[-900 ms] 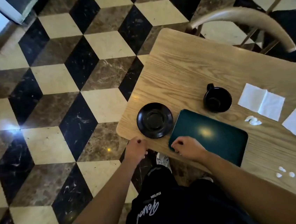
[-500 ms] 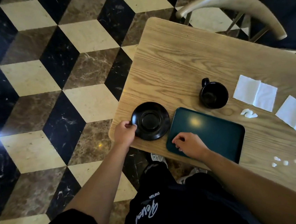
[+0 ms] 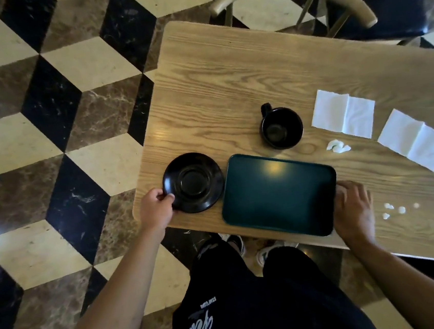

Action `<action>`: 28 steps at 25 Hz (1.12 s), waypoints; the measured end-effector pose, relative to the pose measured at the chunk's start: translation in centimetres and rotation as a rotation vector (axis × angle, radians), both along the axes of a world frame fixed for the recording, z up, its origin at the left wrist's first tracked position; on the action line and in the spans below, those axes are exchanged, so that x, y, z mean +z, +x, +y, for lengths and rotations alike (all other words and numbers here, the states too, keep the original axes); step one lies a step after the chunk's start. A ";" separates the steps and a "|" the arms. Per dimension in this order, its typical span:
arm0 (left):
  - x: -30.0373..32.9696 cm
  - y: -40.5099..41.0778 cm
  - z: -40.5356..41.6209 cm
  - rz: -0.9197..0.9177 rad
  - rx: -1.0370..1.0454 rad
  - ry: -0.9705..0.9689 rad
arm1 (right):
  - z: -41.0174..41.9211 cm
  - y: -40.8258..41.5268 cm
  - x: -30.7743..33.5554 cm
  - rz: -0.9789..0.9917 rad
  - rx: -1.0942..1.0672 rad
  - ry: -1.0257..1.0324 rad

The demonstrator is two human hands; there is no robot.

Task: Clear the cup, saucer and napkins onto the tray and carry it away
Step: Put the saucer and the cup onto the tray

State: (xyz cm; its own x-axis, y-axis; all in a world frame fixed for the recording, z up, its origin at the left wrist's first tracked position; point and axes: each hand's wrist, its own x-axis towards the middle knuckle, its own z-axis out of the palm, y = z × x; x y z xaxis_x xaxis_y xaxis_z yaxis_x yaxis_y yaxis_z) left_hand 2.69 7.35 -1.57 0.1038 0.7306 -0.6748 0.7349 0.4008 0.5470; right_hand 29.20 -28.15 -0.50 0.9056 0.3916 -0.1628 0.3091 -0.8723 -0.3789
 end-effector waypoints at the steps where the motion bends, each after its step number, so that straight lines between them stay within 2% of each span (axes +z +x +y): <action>1: 0.0 0.1 -0.1 -0.023 0.025 0.002 | -1.4 0.8 -1.0 -0.010 0.016 -0.014; 6: 0.7 -0.2 -0.8 -0.078 0.130 0.036 | -3.9 2.3 -4.6 -0.053 0.077 0.071; 9: 1.7 0.1 -1.4 -0.182 0.238 0.008 | -4.2 2.6 -5.8 -0.100 0.135 0.097; 12: 3.6 1.9 -3.5 -0.259 0.179 0.031 | -4.0 2.1 -6.7 -0.082 0.107 0.101; 20: 3.5 6.9 -9.3 -0.258 -0.066 -0.034 | -3.4 1.7 -7.4 -0.088 0.025 0.105; 28: 3.0 9.3 -10.7 -0.217 -0.128 -0.072 | -3.4 1.6 -8.2 -0.224 0.018 0.151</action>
